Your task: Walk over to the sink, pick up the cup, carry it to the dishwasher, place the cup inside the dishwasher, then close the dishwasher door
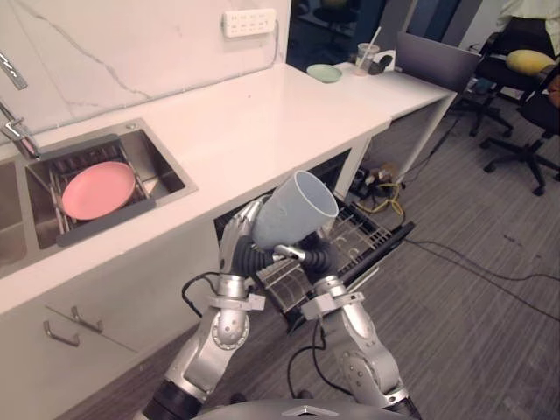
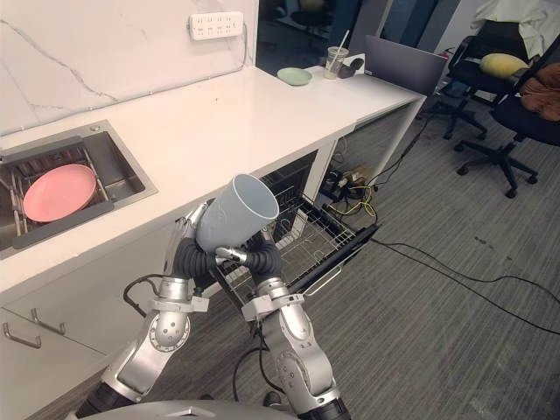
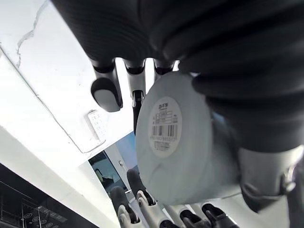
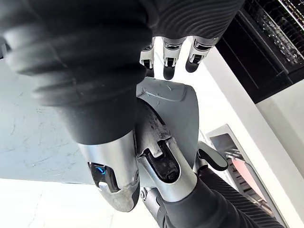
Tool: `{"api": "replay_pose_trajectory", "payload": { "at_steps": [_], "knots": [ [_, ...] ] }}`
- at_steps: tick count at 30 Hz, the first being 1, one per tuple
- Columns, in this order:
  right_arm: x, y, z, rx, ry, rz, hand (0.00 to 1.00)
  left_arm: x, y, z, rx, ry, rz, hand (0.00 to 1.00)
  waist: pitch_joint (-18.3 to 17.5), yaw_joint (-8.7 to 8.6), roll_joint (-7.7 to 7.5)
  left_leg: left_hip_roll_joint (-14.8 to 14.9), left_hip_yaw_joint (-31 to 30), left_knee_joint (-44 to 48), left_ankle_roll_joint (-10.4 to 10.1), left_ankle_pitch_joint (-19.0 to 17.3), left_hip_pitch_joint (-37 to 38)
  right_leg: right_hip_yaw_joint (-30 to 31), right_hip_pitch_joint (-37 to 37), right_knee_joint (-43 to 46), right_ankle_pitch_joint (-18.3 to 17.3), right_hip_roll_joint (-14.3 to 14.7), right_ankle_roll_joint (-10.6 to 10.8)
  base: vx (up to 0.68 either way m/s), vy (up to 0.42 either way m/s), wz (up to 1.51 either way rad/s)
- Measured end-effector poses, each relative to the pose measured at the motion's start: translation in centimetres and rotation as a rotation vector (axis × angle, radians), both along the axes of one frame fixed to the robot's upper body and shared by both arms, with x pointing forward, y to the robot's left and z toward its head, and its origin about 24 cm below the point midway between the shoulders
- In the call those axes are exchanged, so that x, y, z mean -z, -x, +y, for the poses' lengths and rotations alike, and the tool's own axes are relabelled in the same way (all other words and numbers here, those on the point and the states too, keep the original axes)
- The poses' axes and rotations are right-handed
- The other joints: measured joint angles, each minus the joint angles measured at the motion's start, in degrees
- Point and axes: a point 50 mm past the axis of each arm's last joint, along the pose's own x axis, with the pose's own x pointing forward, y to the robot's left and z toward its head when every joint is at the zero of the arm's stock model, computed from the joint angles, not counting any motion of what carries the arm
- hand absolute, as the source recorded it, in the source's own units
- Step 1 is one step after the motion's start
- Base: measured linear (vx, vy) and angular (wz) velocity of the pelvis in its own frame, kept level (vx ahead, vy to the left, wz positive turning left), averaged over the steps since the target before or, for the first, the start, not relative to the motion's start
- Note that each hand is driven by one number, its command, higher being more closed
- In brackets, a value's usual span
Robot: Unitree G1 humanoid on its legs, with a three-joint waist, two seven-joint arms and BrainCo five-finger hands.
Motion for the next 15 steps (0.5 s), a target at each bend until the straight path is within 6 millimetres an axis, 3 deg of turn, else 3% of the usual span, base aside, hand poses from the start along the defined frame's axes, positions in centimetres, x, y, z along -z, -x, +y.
{"api": "replay_pose_trajectory", "payload": {
  "at_steps": [15],
  "knots": [
    [-0.45, -0.13, -0.12, 0.008, -0.035, -0.018, 0.0, 0.39, -0.01, -0.82, 0.063, -0.029, 0.022, 1.0, 0.0, 0.03, -0.01, 0.0, 0.0, 0.0, 0.0, 0.0, 0.0, 0.0, 0.0, 0.0, 0.0, 0.0, 0.0, 0.0, 0.0, 0.0]
  ]
}}
